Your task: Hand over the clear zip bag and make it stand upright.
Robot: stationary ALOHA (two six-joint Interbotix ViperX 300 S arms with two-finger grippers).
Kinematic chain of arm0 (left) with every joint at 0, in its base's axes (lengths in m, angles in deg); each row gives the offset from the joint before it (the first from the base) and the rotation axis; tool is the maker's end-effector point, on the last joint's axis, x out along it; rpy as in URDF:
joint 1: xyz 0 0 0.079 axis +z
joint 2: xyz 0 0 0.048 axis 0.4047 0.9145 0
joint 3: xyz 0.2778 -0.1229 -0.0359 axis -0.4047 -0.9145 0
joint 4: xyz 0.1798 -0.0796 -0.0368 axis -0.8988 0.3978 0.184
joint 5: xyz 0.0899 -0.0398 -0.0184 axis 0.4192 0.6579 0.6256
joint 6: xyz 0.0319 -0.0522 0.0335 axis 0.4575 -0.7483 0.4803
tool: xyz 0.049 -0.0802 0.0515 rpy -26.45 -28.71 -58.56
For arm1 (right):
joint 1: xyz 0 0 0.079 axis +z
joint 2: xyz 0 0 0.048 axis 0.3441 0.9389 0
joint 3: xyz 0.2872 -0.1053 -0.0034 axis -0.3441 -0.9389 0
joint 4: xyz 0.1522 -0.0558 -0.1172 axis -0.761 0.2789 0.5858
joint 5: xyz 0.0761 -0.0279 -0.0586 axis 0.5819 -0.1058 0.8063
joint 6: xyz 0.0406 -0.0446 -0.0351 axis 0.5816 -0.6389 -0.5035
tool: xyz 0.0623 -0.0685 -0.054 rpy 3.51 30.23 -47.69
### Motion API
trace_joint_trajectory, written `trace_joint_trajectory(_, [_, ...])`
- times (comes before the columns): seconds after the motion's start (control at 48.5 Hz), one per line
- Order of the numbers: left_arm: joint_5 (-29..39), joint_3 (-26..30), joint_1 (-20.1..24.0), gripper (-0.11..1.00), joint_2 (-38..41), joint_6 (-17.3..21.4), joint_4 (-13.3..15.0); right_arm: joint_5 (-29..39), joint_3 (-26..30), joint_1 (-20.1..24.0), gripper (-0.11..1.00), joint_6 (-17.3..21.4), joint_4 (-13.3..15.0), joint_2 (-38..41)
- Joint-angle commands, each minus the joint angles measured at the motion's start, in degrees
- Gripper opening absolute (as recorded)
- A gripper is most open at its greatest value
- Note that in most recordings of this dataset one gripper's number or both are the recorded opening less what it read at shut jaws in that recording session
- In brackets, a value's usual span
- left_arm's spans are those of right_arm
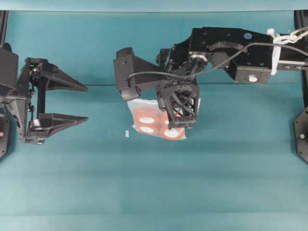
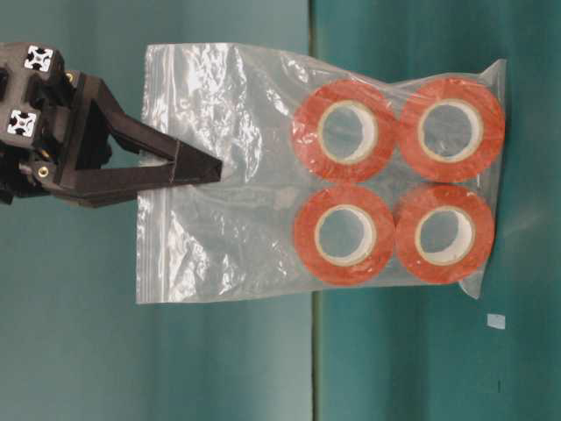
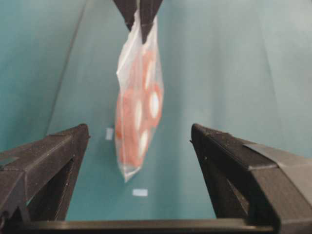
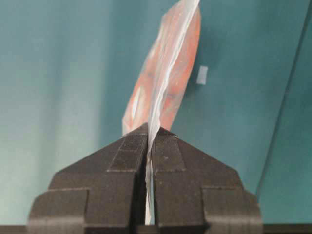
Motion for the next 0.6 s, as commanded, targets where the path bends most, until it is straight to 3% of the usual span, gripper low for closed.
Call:
trace_joint_trajectory(0.0, [-0.18, 0.62, 0.00, 0.93, -0.09, -0.09, -0.18, 0.09, 1.76, 0.35, 0.01, -1.58, 0.09, -0.70])
trace_joint_trajectory(0.392, [-0.26, 0.62, 0.09, 0.93, 0.09, -0.53, -0.18, 0.88, 2.11, 0.53, 0.01, -3.78, 0.44, -0.79])
trace_joint_trajectory(0.577, [-0.18, 0.62, 0.09, 0.93, 0.09, -0.53, -0.18, 0.79, 1.41, 0.70, 0.01, -2.81, 0.35, -0.97])
